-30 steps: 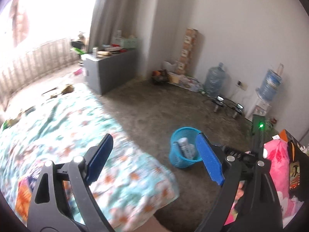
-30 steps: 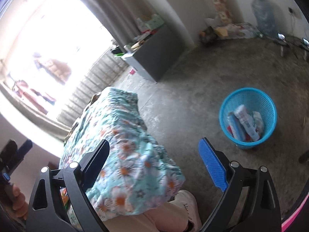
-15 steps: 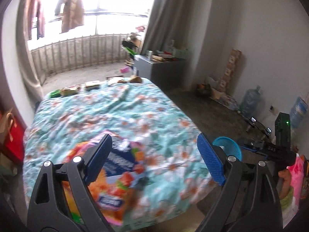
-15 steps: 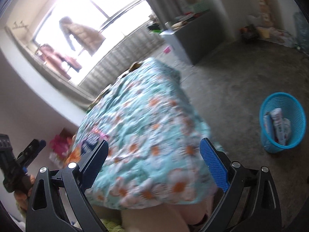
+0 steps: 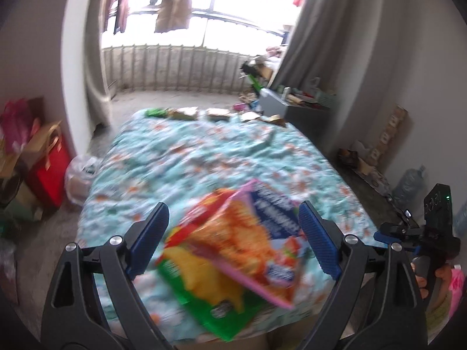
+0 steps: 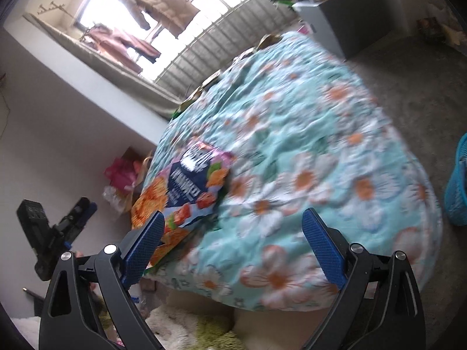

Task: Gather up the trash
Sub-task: 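Move both tools back over the bed toward the snack packets, then grasp the red chip bag with the left tool while the right tool grasps the blue snack bag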

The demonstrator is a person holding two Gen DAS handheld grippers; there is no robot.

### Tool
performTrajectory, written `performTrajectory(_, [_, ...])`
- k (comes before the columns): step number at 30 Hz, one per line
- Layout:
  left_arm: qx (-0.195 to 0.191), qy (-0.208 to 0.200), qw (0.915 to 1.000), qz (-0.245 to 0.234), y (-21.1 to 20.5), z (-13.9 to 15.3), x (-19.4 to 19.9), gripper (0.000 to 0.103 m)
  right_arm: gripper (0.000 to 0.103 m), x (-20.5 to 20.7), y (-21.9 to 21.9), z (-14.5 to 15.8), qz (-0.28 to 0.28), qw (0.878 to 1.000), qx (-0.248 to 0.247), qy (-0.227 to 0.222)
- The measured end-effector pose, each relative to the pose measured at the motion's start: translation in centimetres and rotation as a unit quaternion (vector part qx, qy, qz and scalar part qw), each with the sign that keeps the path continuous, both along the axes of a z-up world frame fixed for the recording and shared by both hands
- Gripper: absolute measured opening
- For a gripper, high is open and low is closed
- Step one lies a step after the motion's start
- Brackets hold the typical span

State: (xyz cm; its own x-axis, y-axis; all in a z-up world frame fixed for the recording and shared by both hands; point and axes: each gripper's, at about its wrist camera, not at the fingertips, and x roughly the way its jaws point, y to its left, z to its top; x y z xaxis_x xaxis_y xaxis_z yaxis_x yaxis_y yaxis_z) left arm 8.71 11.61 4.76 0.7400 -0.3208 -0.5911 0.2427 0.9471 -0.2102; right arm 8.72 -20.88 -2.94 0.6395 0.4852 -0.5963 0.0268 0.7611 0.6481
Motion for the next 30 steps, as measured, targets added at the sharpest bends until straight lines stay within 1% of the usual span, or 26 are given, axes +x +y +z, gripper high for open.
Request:
performTrajectory(3, [-0.011,0.022,0.9996,0.016,2.2,-1.5,0.3,0.086,0.092,1.0,2.5,-0.4,0.037,0.999,0.030,0.002])
performTrajectory(5, [-0.026,0.032,0.9989,0.020,3.4,-2.3,0.4,0.086,0.087,1.6,4.6,-1.0,0.067,0.996,0.053,0.010])
performTrajectory(6, [-0.032,0.034,0.9987,0.021,3.7,-2.5,0.4,0.086,0.086,1.9,5.5,-1.3,0.077,0.995,0.061,0.017])
performTrajectory(8, [-0.049,0.039,0.9979,0.017,4.2,-3.0,0.6,0.086,0.080,2.5,7.6,-2.3,0.097,0.992,0.077,0.035])
performTrajectory(9, [-0.061,0.038,0.9974,0.010,4.3,-3.1,0.8,0.084,0.079,2.9,8.6,-3.1,0.104,0.989,0.088,0.049])
performTrajectory(10, [-0.067,0.035,0.9972,0.003,4.2,-3.2,0.9,0.079,0.076,3.2,9.2,-3.8,0.106,0.988,0.095,0.060])
performTrajectory(11, [-0.069,0.033,0.9971,-0.006,3.8,-3.4,1.3,0.077,0.073,3.5,9.7,-4.4,0.106,0.986,0.102,0.071])
performTrajectory(12, [-0.065,0.034,0.9972,-0.014,3.4,-3.7,1.9,0.073,0.071,3.8,10.1,-5.0,0.106,0.985,0.110,0.082])
performTrajectory(13, [-0.062,0.035,0.9973,-0.019,3.0,-3.9,2.3,0.066,0.069,4.0,10.4,-5.6,0.105,0.983,0.117,0.090])
performTrajectory(14, [-0.053,0.040,0.9975,-0.023,2.4,-4.5,3.0,0.063,0.066,4.3,10.7,-6.1,0.099,0.983,0.121,0.096])
performTrajectory(16, [-0.035,0.062,0.9970,-0.031,1.3,-5.7,4.4,0.049,0.063,4.5,10.9,-6.2,0.090,0.983,0.123,0.099])
performTrajectory(19, [-0.034,0.090,0.9938,-0.056,0.0,-7.3,5.0,0.039,0.057,4.7,10.8,-6.2,0.079,0.983,0.134,0.096])
performTrajectory(21, [-0.045,0.105,0.9899,-0.085,-1.0,-8.0,4.4,0.036,0.053,4.9,9.9,-6.1,0.071,0.983,0.136,0.096])
performTrajectory(25, [-0.052,0.113,0.9843,-0.125,-3.0,-8.8,2.3,0.036,0.052,4.5,8.8,-5.7,0.045,0.988,0.119,0.089])
performTrajectory(27, [-0.060,0.124,0.9803,-0.141,-3.5,-9.4,1.5,0.037,0.049,4.6,8.6,-5.8,0.034,0.989,0.118,0.087])
performTrajectory(28, [-0.065,0.130,0.9787,-0.145,-3.5,-9.7,1.1,0.037,0.044,4.5,8.3,-6.0,0.030,0.989,0.118,0.087])
performTrajectory(29, [-0.071,0.133,0.9771,-0.150,-3.4,-9.9,0.9,0.037,0.036,4.5,8.0,-6.1,0.026,0.989,0.118,0.087])
performTrajectory(30, [-0.075,0.134,0.9762,-0.153,-3.2,-9.9,0.8,0.037,0.032,4.5,8.3,-6.1,0.023,0.989,0.118,0.087])
